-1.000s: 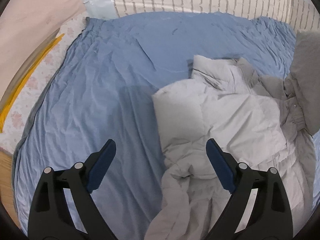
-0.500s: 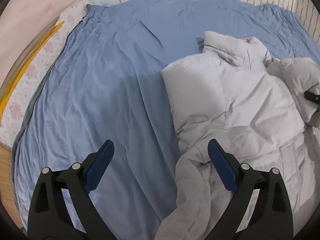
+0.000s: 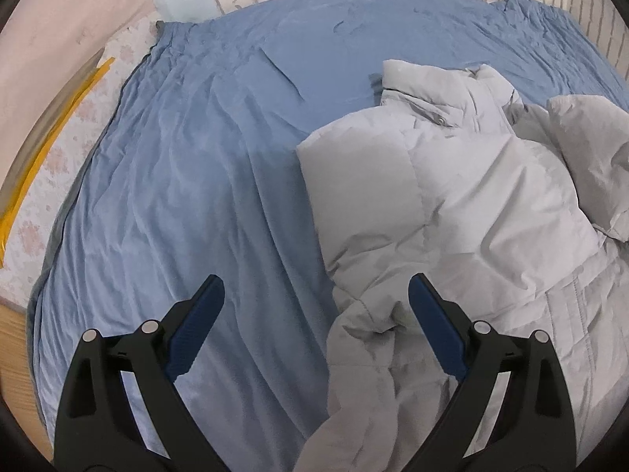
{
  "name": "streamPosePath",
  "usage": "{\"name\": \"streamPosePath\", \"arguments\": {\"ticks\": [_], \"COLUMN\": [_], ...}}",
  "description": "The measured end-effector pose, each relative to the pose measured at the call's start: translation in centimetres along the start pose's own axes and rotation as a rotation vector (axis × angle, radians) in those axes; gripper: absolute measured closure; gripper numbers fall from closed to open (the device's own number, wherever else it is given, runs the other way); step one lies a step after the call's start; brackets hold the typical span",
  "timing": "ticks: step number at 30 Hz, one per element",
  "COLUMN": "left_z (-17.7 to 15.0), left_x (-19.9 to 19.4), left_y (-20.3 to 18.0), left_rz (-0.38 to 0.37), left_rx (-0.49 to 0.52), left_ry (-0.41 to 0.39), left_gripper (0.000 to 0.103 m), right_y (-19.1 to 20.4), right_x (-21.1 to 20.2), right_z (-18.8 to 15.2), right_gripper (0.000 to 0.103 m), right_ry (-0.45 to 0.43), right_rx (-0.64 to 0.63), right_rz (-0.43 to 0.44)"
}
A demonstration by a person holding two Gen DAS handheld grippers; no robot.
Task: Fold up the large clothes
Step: 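Grasp the jacket edge with the right gripper and fold it over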
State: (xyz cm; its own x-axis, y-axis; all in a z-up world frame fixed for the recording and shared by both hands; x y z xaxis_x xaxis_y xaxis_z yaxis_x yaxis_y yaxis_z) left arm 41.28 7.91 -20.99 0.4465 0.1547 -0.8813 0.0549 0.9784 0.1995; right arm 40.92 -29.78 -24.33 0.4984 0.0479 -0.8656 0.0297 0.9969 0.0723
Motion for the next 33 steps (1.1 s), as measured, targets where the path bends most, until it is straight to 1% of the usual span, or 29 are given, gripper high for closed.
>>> {"name": "streamPosePath", "arguments": {"ticks": [2, 3, 5, 7, 9, 11, 13, 15, 16, 18, 19, 20, 21, 22, 23, 24, 25, 28, 29, 30, 31, 33], "left_z": [-0.1, -0.1, 0.0, 0.0, 0.1, 0.1, 0.1, 0.1, 0.1, 0.1, 0.2, 0.2, 0.4, 0.6, 0.8, 1.2, 1.6, 3.1, 3.7, 4.3, 4.6, 5.0], "left_x": [0.1, 0.1, 0.1, 0.0, -0.1, -0.3, -0.6, -1.0, -1.2, -1.9, -2.1, -2.5, -2.9, -3.3, -3.6, -4.0, -4.5, -5.5, -5.7, -5.8, -5.7, -5.3], "left_y": [-0.2, -0.1, 0.0, 0.5, 1.0, 1.7, 2.3, 2.7, 2.9, 2.9, 2.9, 2.8, 2.5, 2.1, 1.7, 1.1, 0.4, -2.9, -4.5, -5.9, -7.0, -8.8], "left_rz": [0.003, 0.007, 0.013, 0.017, 0.017, 0.013, 0.009, 0.005, 0.002, -0.008, -0.012, -0.023, -0.047, -0.078, -0.109, -0.141, -0.166, -0.218, -0.222, -0.216, -0.209, -0.207], "left_rx": [0.007, 0.011, 0.016, 0.010, -0.001, -0.021, -0.040, -0.049, -0.052, -0.052, -0.052, -0.054, -0.061, -0.068, -0.077, -0.085, -0.090, -0.075, -0.054, -0.037, -0.028, -0.022], "left_ry": [0.000, -0.001, -0.004, -0.005, -0.008, -0.007, -0.007, -0.011, -0.014, -0.023, -0.026, -0.032, -0.035, -0.036, -0.039, -0.045, -0.054, -0.080, -0.087, -0.093, -0.092, -0.080], "left_gripper": [0.009, 0.009, 0.009, 0.009, 0.009, 0.009, 0.009, 0.009, 0.009, 0.009, 0.009, 0.009, 0.009, 0.009, 0.009, 0.008, 0.006, 0.005, 0.005, 0.005, 0.005, 0.005], "right_y": [0.3, 1.0, 2.8, 4.9, 7.4, 10.8, 13.7, 16.6, 17.3, 18.2, 18.0, 17.5, 16.3, 15.4, 13.9, 12.2, 11.3, 7.1, 6.2, 5.1, 4.5, 3.3], "right_x": [1.6, 2.2, 3.0, 3.1, 2.5, 1.1, -0.3, -1.6, -2.2, -3.5, -4.2, -4.4, -4.3, -4.0, -3.4, -2.9, -2.7, -1.8, -1.6, -1.3, -1.1, -0.5], "right_z": [0.3, 0.8, 1.3, 2.1, 3.3, 5.2, 6.6, 8.0, 8.2, 8.9, 9.0, 9.0, 8.6, 8.1, 7.4, 6.5, 5.9, 3.0, 2.3, 1.7, 1.3, 0.4], "right_gripper": [0.099, 0.102, 0.103, 0.103, 0.103, 0.103, 0.103, 0.103, 0.100, 0.100, 0.100, 0.100, 0.100, 0.096, 0.091, 0.074, 0.062, 0.059, 0.058, 0.053, 0.051, 0.050], "right_ry": [0.014, 0.013, 0.005, -0.018, -0.047, -0.087, -0.107, -0.119, -0.124, -0.146, -0.155, -0.154, -0.153, -0.147, -0.132, -0.118, -0.114, -0.099, -0.096, -0.095, -0.095, -0.092], "right_rx": [0.013, 0.010, -0.008, -0.006, -0.005, -0.037, -0.068, -0.112, -0.124, -0.128, -0.127, -0.130, -0.136, -0.138, -0.132, -0.114, -0.099, -0.027, -0.003, 0.023, 0.039, 0.070], "right_rz": [0.005, 0.012, 0.044, 0.107, 0.189, 0.259, 0.338, 0.381, 0.396, 0.422, 0.422, 0.396, 0.334, 0.282, 0.222, 0.175, 0.150, 0.103, 0.090, 0.071, 0.061, 0.061]}}
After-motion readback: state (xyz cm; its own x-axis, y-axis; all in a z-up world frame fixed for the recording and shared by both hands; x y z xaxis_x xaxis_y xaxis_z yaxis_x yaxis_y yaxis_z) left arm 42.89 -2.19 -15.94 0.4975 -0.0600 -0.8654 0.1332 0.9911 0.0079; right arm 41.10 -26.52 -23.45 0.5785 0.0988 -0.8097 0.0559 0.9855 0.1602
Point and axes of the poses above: each gripper's, at about its wrist camera, not at the fingertips, and x roughly the way its jaws point, y to its left, z to its top, the point moved 10 cm from there along x, roughly the way its jaws point, and after that the axes turned 1 degree about y, right-handed, at the moved point
